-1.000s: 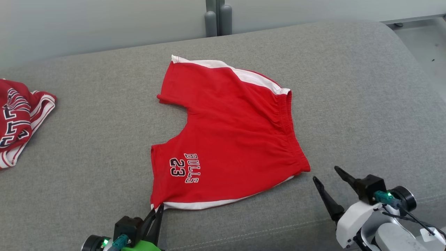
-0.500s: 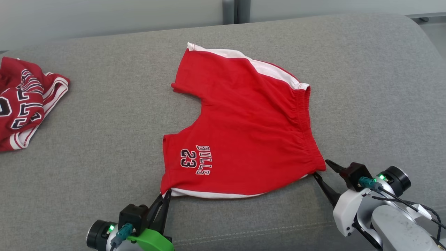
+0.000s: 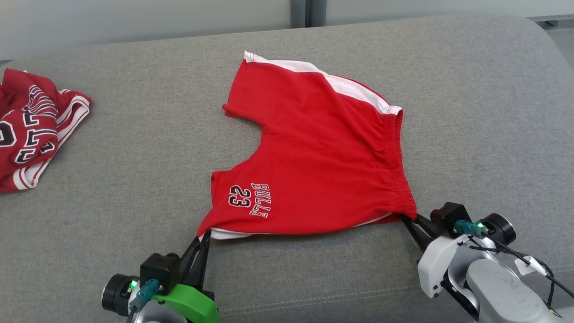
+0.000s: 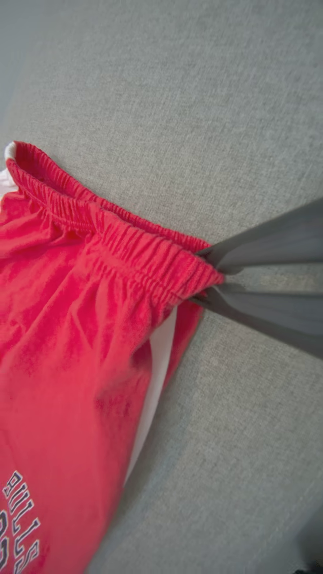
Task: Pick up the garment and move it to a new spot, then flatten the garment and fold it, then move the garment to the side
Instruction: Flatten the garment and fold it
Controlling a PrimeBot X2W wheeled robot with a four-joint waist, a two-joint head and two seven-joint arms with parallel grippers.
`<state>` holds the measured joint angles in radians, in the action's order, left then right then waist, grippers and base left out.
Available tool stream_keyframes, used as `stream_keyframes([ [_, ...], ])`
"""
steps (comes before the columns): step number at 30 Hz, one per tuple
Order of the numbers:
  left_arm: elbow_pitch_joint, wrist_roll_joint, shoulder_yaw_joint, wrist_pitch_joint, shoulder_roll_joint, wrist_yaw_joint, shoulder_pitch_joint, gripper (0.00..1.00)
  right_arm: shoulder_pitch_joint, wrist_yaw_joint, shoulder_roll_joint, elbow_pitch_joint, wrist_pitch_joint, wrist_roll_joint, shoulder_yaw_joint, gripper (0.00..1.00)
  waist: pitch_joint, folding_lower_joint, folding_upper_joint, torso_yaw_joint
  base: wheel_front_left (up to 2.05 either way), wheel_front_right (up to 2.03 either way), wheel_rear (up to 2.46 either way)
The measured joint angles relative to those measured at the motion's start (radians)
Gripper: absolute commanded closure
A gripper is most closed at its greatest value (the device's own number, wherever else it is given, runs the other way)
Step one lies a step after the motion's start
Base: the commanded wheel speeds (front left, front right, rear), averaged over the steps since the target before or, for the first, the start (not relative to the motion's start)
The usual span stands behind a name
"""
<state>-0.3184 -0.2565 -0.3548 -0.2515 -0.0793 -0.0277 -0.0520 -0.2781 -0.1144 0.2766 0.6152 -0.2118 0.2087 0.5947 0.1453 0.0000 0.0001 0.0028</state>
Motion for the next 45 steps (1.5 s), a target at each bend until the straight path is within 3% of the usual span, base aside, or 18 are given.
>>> stream_keyframes([
  [11, 0.102, 0.000, 0.051, 0.000, 0.005, 0.000, 0.001, 1.00, 0.005, -0.008, -0.006, -0.041, -0.026, 0.043, -0.019, 1.00, -0.017, 0.0000, 0.0000, -0.030, 0.00, 0.00, 0.00],
  [19, 0.186, 0.011, 0.073, 0.000, 0.008, 0.000, 0.043, 1.00, 0.053, -0.008, 0.008, -0.095, -0.034, 0.058, -0.051, 1.00, -0.039, 0.0000, 0.0000, -0.014, 0.00, 0.00, 0.00],
  [35, 0.416, 0.051, 0.096, 0.000, 0.009, 0.011, 0.181, 1.00, 0.152, -0.008, 0.078, -0.236, -0.039, 0.069, -0.063, 1.00, -0.063, 0.0000, 0.0000, 0.006, 0.00, 0.00, 0.00],
  [42, 0.417, 0.074, 0.068, 0.000, -0.001, -0.009, 0.208, 1.00, 0.171, -0.009, 0.096, -0.256, -0.039, 0.101, -0.069, 1.00, -0.055, 0.0000, 0.0000, -0.005, 0.00, 0.00, 0.00],
  [45, 0.384, 0.090, 0.064, 0.000, -0.030, -0.028, 0.204, 1.00, 0.170, -0.009, 0.089, -0.253, -0.030, 0.117, -0.044, 1.00, -0.049, 0.0000, 0.0000, -0.009, 0.00, 0.00, 0.00],
])
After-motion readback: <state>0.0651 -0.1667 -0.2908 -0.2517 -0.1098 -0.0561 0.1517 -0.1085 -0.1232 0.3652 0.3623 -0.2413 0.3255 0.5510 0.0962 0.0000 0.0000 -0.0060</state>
